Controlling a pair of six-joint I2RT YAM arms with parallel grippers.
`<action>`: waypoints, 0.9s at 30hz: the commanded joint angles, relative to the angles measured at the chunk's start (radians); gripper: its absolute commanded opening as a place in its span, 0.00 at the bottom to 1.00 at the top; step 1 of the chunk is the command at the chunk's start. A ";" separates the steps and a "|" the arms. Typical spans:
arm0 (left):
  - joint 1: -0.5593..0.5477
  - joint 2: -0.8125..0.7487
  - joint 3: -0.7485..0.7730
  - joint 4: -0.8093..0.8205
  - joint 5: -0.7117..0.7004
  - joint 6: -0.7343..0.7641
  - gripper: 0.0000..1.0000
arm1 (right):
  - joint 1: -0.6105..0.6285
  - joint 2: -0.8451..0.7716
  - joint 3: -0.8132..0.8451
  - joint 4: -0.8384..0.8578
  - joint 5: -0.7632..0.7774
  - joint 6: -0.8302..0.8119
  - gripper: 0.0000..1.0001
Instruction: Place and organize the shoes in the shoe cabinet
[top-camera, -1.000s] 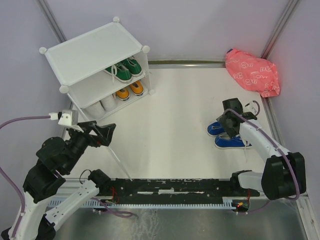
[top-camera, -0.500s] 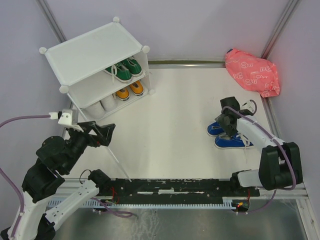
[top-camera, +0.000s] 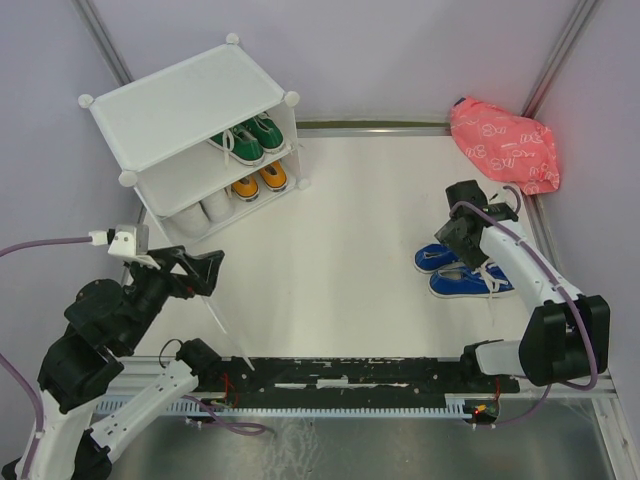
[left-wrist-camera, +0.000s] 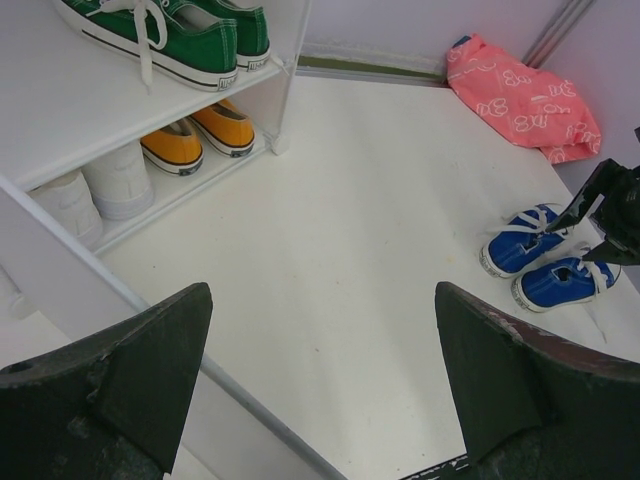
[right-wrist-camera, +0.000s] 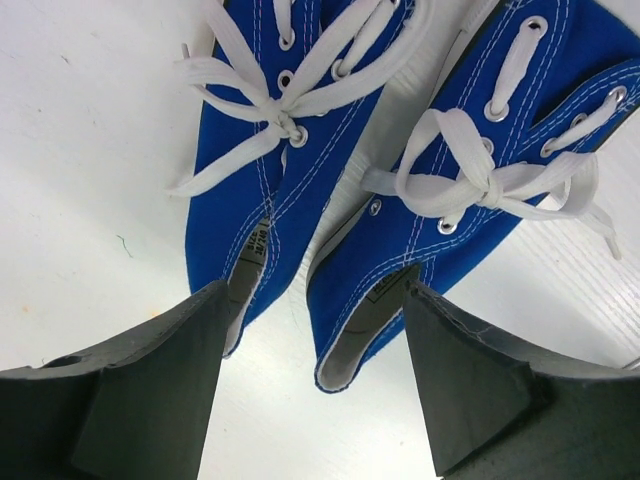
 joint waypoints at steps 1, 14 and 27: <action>0.002 0.011 0.007 -0.129 -0.008 0.031 0.99 | -0.006 0.000 0.003 -0.025 -0.037 0.012 0.78; 0.002 0.000 0.021 -0.153 -0.033 0.014 0.99 | -0.018 0.041 -0.056 0.026 -0.114 0.045 0.80; 0.002 0.001 0.033 -0.178 -0.058 0.004 0.99 | -0.043 0.198 -0.137 0.245 -0.073 0.020 0.73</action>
